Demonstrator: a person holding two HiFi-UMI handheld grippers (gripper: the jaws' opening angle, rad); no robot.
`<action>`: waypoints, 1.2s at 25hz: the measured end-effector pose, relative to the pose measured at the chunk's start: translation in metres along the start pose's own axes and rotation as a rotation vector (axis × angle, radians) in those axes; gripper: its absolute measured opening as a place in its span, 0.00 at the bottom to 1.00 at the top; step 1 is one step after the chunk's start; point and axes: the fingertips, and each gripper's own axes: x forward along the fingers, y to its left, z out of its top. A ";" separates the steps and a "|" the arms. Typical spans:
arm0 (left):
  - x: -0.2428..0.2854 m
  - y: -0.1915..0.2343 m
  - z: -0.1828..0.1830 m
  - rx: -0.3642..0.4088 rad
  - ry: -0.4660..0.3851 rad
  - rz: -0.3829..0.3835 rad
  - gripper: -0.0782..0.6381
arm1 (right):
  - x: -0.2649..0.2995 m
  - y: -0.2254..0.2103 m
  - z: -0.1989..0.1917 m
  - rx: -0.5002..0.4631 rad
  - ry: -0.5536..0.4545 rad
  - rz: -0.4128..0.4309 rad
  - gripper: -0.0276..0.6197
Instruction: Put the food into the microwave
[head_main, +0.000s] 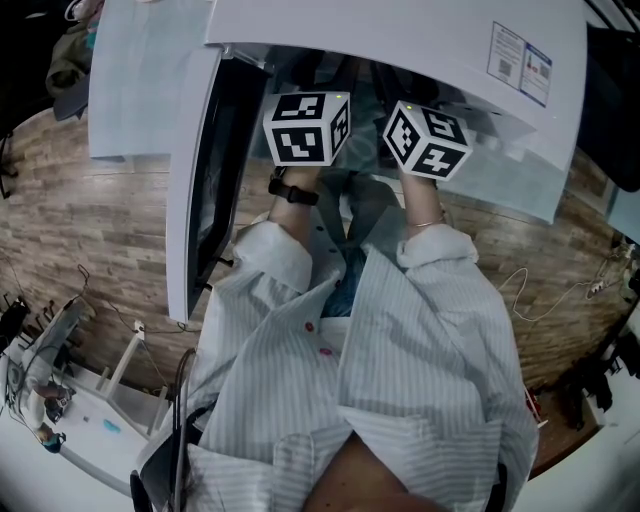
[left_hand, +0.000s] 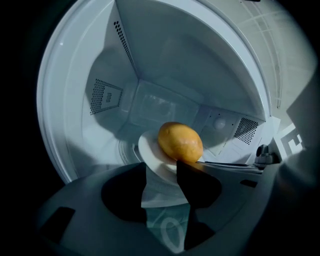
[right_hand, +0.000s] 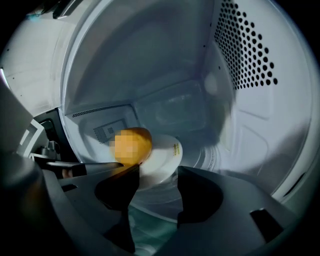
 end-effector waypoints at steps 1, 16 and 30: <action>0.000 0.000 0.000 0.011 0.002 0.002 0.36 | 0.000 0.000 0.000 -0.021 0.004 -0.009 0.42; 0.006 0.004 -0.001 0.130 0.065 0.042 0.40 | 0.001 -0.004 -0.004 -0.088 0.023 -0.038 0.43; -0.005 -0.004 0.007 0.143 0.003 0.026 0.40 | -0.011 0.000 0.009 -0.076 -0.033 -0.005 0.43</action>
